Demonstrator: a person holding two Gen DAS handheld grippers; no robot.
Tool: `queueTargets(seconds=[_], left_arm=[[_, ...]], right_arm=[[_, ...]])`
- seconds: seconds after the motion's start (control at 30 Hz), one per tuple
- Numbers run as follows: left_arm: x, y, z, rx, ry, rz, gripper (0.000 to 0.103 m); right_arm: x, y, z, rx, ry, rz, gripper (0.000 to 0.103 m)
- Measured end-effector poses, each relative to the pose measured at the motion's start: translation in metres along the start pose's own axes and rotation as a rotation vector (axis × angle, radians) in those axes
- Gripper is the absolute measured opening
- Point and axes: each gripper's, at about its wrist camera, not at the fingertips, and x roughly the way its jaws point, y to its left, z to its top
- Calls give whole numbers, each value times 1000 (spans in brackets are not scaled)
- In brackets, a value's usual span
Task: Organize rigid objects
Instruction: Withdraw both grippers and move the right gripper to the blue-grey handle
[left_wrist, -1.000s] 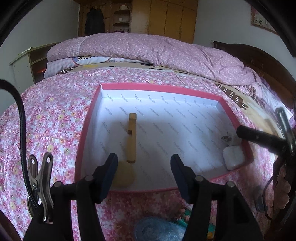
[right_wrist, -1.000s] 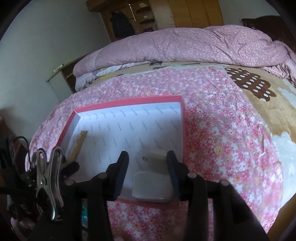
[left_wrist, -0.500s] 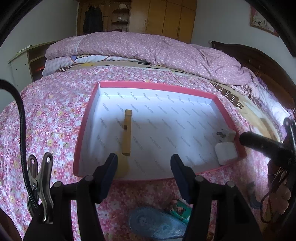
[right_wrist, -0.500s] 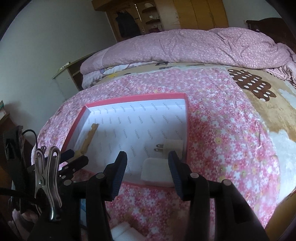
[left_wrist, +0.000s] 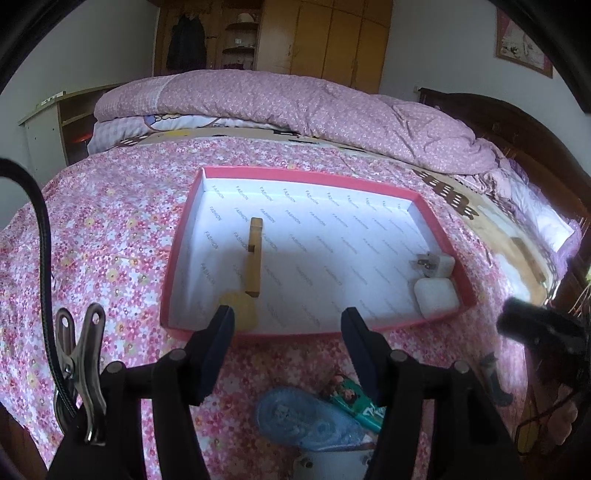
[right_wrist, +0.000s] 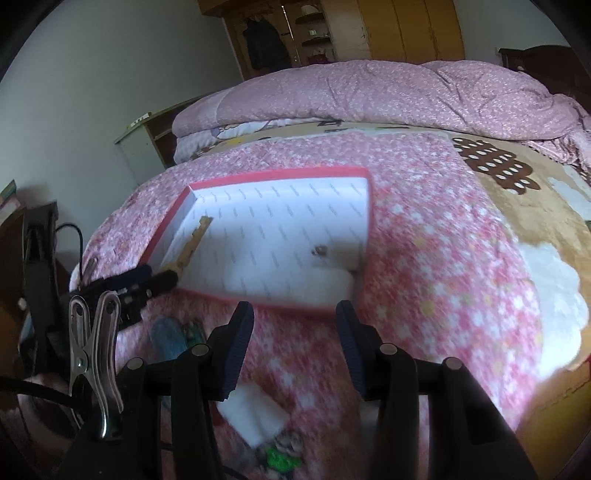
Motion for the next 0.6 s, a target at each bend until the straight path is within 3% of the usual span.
queueTargets(seconds=[0.33,0.6], left_arm=[[-21,-6,-14,13,0,-21,64],[-32,2,-33,9,34,-26,64]], right_arm=[[-16,-20,-50,24,20,-90,47],[-10,-19,-70,-20,21,-171,47]])
